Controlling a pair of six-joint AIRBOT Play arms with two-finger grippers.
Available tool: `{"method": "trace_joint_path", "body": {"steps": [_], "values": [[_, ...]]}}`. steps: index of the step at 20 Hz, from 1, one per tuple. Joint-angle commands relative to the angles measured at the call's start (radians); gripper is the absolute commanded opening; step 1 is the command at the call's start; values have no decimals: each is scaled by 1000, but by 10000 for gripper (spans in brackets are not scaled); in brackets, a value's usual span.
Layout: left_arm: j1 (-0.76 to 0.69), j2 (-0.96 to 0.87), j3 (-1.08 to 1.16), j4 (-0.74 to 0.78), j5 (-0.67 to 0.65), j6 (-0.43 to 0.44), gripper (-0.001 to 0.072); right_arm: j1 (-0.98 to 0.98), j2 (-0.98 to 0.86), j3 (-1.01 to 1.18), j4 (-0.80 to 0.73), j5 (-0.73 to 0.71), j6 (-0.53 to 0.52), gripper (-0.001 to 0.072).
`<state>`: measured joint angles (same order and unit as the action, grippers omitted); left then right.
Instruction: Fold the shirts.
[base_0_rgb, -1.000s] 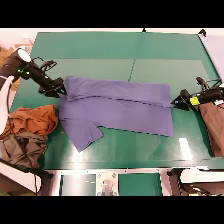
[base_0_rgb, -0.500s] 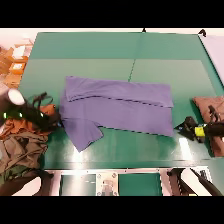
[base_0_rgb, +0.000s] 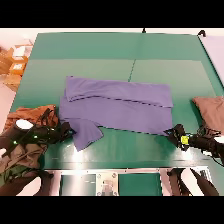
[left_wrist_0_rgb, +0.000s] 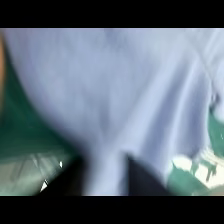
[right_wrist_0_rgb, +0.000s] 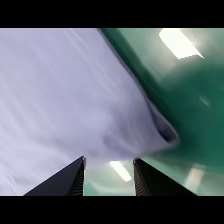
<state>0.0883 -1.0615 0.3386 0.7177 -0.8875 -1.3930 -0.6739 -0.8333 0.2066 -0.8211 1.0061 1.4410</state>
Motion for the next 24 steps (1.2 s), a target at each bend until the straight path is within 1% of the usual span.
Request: {"method": "trace_joint_path", "body": {"steps": [1, 2, 4, 5, 6, 7, 8, 9, 10, 12, 13, 14, 16, 17, 19, 20, 22, 24], "values": [[0, -35, -12, -204, 73, 148, 58, 33, 2, -35, 100, -146, -13, 374], [0, -35, 4, -198, 64, 150, 30, 39, 2, -35, 127, -171, -13, 356], [0, -35, 45, -167, 19, 153, 30, 41, 2, -32, 141, -182, -14, 94], [0, -34, 72, -140, -20, 153, 29, 41, 2, -24, 140, -163, -39, 16], [0, -19, 97, -94, -58, 137, 29, 40, 2, -9, 137, -134, -67, 15], [0, 8, 119, -24, -92, 95, 29, 40, 2, 18, 119, -102, -73, 15], [0, 50, 139, 76, -134, 32, 29, 40, 2, 59, 79, -70, -72, 14], [0, 100, 150, 156, -182, -25, 29, 40, 2, 106, 19, -43, -53, 14], [0, 156, 153, 203, -231, -56, 29, 40, 2, 157, -61, -18, -10, 14], [0, 264, 153, 251, -328, -105, 29, 40, 2, 256, -221, 48, 72, 14], [0, 300, 153, 255, -360, -127, 29, 40, 2, 286, -267, 81, 99, 14], [0, 327, 153, 255, -385, -135, 29, 40, 2, 308, -301, 113, 115, 14], [0, 339, 154, 245, -408, -149, 29, 40, 2, 324, -322, 146, 124, 14], [0, 339, 156, 227, -406, -149, 29, 41, 2, 327, -312, 148, 128, 14], [0, 330, 194, 185, -393, -146, 29, 45, 2, 351, -241, 135, 118, 14], [0, 320, 232, 175, -366, -143, 29, 52, -3, 376, -201, 116, 111, 14], [0, 263, 325, 169, -317, -119, 29, 94, -50, 444, -151, 79, 111, 14], [0, 144, 429, 131, -281, -68, 28, 158, -148, 525, -123, 37, 111, 14]]}}
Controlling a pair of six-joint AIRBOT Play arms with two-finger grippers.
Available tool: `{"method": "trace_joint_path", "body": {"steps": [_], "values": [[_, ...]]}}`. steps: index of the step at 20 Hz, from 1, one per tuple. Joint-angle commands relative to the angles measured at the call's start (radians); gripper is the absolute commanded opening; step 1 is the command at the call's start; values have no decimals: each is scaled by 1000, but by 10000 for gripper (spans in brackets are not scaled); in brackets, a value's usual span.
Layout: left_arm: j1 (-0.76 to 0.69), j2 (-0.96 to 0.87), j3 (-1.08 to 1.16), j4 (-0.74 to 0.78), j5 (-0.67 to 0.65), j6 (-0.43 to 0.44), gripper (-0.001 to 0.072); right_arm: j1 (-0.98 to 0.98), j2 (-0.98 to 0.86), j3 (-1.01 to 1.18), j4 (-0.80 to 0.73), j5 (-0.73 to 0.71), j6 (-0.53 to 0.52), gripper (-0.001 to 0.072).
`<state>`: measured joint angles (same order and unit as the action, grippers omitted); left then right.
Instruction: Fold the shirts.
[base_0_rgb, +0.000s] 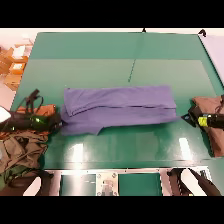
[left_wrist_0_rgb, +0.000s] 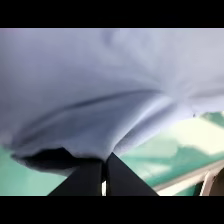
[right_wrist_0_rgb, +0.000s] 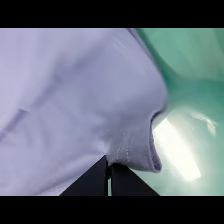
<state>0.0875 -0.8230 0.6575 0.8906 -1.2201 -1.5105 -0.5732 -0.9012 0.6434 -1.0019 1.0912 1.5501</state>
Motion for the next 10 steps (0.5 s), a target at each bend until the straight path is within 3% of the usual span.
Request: {"method": "trace_joint_path", "body": {"steps": [1, 10], "values": [[0, -172, 169, -67, 67, 72, 28, 89, -146, 137, 78, -71, 2, 14], [-49, -806, 642, -152, 204, 116, 31, 222, -759, 604, 211, -160, 13, 16]]}}
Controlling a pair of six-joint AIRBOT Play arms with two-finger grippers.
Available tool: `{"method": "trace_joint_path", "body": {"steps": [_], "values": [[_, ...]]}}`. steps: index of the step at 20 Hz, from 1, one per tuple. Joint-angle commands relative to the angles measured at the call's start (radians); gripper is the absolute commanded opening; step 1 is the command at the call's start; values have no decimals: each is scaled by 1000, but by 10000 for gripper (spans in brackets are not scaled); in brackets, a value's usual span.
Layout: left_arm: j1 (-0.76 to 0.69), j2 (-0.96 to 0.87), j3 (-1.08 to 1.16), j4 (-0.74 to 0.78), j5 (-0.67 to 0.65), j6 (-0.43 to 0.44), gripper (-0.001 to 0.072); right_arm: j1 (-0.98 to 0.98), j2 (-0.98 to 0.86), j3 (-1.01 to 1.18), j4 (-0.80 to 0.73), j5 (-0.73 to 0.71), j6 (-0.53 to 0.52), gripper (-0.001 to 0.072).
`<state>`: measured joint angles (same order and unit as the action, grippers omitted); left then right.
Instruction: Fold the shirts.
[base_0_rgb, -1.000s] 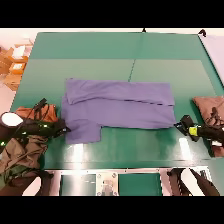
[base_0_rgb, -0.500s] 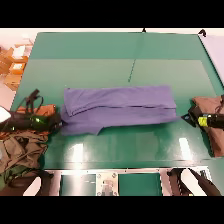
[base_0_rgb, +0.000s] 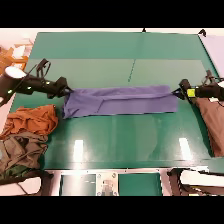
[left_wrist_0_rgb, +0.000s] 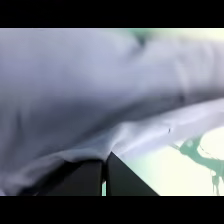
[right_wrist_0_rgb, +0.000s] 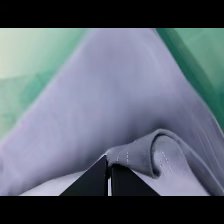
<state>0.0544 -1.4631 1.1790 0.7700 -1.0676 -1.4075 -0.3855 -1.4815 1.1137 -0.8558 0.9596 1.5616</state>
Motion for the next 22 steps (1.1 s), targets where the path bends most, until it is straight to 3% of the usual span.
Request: {"method": "trace_joint_path", "body": {"steps": [1, 2, 3, 7, 8, 9, 11, 12, 20, 21, 22], "values": [[-16, -203, 150, -46, 58, 11, 83, 34, -227, 176, 101, -23, 2, 86], [-16, -215, 171, -49, 65, 10, 397, 25, -264, 225, 132, 3, 0, 333], [-16, -212, 189, -49, 84, 10, 664, 10, -283, 276, 132, 38, -20, 438], [25, -210, 351, -48, -9, 10, 686, -107, -289, 438, -10, 227, -109, 437], [36, -210, 386, -48, -44, 10, 683, -137, -289, 441, -48, 269, -134, 436], [42, -210, 414, -48, -80, 10, 544, -166, -299, 439, -66, 317, -178, 435], [40, -210, 433, -49, -129, 13, 155, -202, -344, 440, -62, 404, -257, 435], [37, -211, 432, -49, -143, 13, 30, -207, -375, 440, -61, 439, -292, 435], [-127, -216, 432, 66, -85, -11, 29, -95, -528, 443, 36, 499, -447, 415], [-161, -216, 432, 75, -60, -17, 29, -74, -528, 452, 34, 500, -449, 300], [-194, -216, 432, 79, -29, -16, 29, -61, -528, 467, 34, 506, -448, 140]]}}
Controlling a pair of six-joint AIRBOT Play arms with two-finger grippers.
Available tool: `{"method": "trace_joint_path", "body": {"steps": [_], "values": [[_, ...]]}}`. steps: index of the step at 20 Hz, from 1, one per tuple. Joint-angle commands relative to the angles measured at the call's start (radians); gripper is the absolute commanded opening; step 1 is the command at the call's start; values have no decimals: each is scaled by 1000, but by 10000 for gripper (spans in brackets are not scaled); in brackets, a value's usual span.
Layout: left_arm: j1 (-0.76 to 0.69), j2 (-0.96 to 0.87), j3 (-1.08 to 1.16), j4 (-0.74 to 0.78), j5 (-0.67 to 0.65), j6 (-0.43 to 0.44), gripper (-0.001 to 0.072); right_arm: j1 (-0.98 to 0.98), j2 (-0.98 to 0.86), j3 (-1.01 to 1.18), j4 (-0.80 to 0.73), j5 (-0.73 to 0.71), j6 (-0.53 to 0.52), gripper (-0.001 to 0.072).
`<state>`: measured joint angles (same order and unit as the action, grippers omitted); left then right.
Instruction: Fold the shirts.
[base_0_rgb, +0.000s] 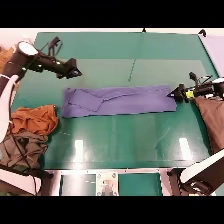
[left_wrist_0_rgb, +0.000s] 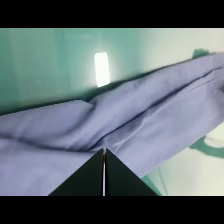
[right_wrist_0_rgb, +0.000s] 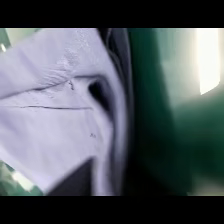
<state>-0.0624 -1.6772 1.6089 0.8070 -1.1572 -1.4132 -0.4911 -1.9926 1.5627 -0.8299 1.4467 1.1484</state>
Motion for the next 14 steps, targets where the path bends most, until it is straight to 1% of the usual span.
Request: {"method": "trace_joint_path", "body": {"steps": [1, 3, 7, 9, 11, 12, 14], "values": [[-109, -2, 2, 52, 91, -11, 29, 52, -16, 43, 10, 51, -31, 15], [-179, -3, 1, 90, 156, -11, 29, 60, 3, 114, 10, 148, -23, 14], [-353, -90, 0, 91, 282, -12, 29, 64, 127, 253, 11, 269, 68, 14], [-437, -168, 0, 55, 342, -20, 29, 78, 214, 269, 11, 326, 101, 14], [-505, -240, 2, -37, 441, -18, 29, 99, 299, 270, 11, 343, 105, 14], [-534, -274, 11, -71, 468, -18, 28, 106, 334, 272, 11, 340, 105, 14], [-584, -356, 74, -105, 467, -18, 29, 117, 383, 293, 29, 338, 109, 14]]}}
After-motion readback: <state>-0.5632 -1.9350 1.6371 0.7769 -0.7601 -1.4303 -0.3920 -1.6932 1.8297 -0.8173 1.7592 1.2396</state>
